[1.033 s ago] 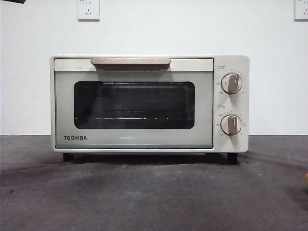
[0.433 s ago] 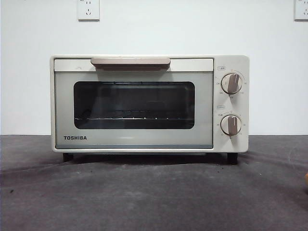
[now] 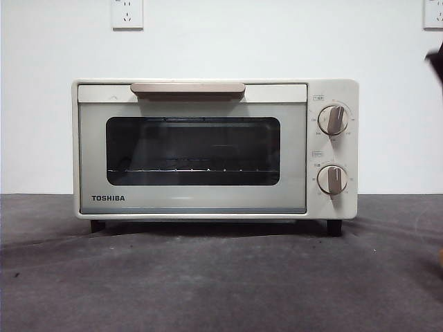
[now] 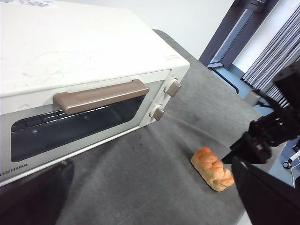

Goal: The left arm flap open the oven, the right arm pick bread and place it into oven, the left arm flap close the oven

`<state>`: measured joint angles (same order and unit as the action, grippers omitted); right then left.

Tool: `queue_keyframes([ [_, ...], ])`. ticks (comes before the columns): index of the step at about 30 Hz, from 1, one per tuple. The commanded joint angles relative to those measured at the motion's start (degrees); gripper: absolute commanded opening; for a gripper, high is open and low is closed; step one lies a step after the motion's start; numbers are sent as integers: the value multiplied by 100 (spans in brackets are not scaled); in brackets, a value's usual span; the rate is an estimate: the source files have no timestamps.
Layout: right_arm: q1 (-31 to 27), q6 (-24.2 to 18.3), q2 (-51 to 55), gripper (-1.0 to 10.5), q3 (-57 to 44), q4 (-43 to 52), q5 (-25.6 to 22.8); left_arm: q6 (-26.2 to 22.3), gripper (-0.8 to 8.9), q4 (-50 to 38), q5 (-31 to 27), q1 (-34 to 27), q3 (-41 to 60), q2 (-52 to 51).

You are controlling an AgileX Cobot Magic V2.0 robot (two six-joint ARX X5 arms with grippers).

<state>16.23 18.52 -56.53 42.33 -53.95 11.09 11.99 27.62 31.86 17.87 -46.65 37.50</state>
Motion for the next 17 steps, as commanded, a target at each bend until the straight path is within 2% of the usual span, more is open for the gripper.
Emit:
queue_keyframes([
  [1,79,103,-365,545,-7,177,-116,33,563,-59,31,26,-129,26],
  [15,127,11,-1873,539,-7,669,-260,31,563,-59,31,26,-129,26],
  [17,127,11,-2000,470,-7,776,-256,33,563,-59,28,26,-129,26],
])
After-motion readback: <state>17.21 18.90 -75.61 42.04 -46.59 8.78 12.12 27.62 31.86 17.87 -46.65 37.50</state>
